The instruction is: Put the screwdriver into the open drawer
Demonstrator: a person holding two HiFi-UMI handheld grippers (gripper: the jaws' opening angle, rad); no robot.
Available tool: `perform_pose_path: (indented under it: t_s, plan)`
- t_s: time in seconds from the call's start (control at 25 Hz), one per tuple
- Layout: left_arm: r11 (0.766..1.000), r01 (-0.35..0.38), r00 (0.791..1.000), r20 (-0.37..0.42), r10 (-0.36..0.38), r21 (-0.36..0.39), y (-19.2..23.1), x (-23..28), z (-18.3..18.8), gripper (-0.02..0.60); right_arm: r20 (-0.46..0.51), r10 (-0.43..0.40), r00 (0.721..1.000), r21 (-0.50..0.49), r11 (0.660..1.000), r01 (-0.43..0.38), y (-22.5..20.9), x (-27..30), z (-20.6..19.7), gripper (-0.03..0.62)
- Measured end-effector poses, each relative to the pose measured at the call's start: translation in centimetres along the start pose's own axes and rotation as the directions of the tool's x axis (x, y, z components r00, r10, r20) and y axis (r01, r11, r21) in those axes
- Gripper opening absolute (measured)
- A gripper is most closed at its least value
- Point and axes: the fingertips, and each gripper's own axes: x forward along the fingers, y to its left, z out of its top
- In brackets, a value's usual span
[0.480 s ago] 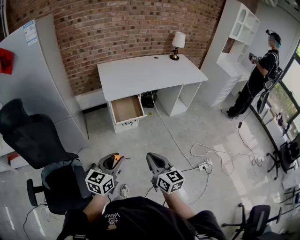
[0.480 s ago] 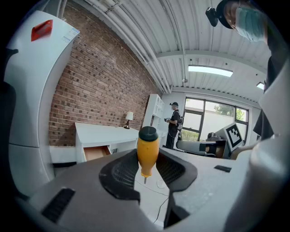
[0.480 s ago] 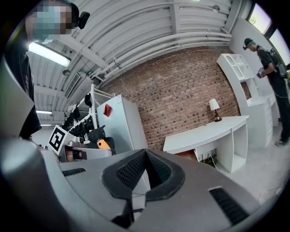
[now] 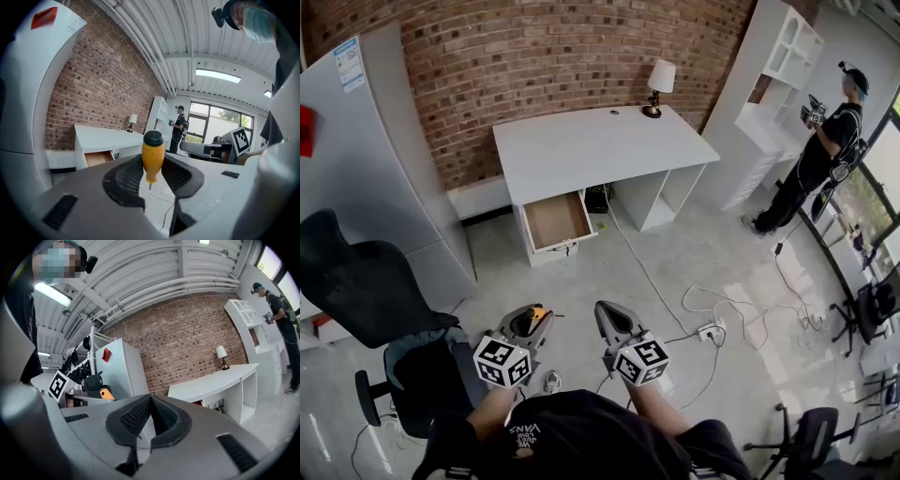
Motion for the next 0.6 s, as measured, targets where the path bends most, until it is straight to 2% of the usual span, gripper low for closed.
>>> perform_pose_path:
  t_s: [0.36, 0.6]
  plan:
    - [0.999, 0.049, 0.999, -0.019, -0.049, 0.002, 5.7, 0.1, 1.2, 0.124, -0.003, -0.066, 0.998, 0.015, 0.998, 0.066, 0.4, 5.4, -0.1, -0.005]
    - [0.997, 0.071, 0.996, -0.051, -0.072, -0.010, 8.5, 0.4, 1.0, 0.124, -0.013, -0.117, 0.993, 0.034, 0.992, 0.118, 0.5, 7.0, -0.4, -0.005]
